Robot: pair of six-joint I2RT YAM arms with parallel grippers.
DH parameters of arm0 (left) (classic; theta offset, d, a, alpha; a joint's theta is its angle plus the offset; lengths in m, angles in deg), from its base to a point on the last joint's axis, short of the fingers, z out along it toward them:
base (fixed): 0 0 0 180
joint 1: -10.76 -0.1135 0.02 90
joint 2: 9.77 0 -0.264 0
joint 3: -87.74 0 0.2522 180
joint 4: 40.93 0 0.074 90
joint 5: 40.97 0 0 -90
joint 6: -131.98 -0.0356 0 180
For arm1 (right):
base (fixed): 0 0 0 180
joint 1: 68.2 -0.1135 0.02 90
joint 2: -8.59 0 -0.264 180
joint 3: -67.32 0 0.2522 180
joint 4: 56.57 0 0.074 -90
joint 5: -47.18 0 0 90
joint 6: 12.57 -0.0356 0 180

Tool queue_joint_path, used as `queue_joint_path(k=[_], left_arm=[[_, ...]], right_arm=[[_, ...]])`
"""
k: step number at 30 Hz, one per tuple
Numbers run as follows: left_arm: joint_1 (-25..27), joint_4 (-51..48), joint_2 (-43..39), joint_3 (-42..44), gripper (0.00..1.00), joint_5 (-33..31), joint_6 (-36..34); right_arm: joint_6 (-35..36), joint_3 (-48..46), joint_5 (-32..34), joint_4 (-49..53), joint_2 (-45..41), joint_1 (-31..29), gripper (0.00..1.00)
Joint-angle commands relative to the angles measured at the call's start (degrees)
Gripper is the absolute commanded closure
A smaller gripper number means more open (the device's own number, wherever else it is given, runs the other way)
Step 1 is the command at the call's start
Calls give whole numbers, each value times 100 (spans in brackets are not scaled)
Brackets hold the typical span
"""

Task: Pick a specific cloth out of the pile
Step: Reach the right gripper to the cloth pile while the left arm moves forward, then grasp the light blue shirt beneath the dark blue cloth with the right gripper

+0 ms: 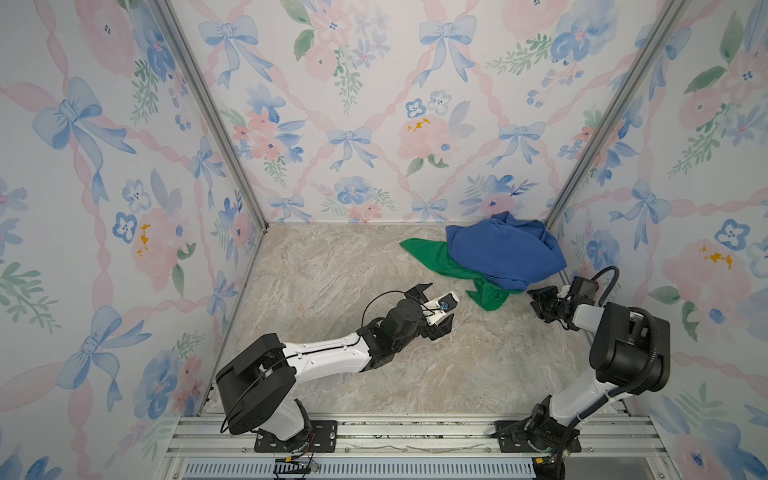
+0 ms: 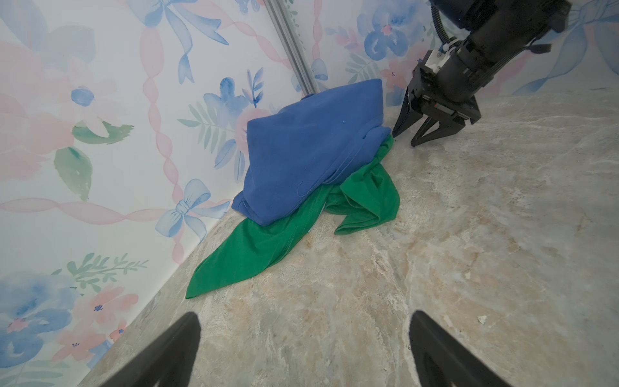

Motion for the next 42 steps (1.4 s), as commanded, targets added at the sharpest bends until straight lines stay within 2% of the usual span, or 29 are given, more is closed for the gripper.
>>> queue_joint_path(k=[1,7,12,20,24,26,28,37,42], left_arm=[[23,19,-76,11,2,-204,-14],[10,32,-246,52,2,-227,78],[10,26,-316,97,2,-295,78],[10,27,-415,197,2,-374,70],[10,32,-461,255,2,-424,39],[10,32,-480,282,2,-445,30],[10,28,-521,328,2,-455,29],[23,31,-787,651,2,-568,65],[18,25,-752,595,2,-527,65]], right_arm=[[-309,193,82,-570,304,-143,57],[-693,224,156,-1209,817,-179,61],[-779,436,185,-1294,1149,-264,61],[-740,898,321,-923,1388,-471,68],[-714,1022,329,-844,1468,-472,74],[-664,1068,343,-819,1493,-468,79],[-646,1115,313,-851,1537,-462,100],[-853,942,-131,-1743,1312,-460,100],[-499,790,87,-949,337,-606,100]])
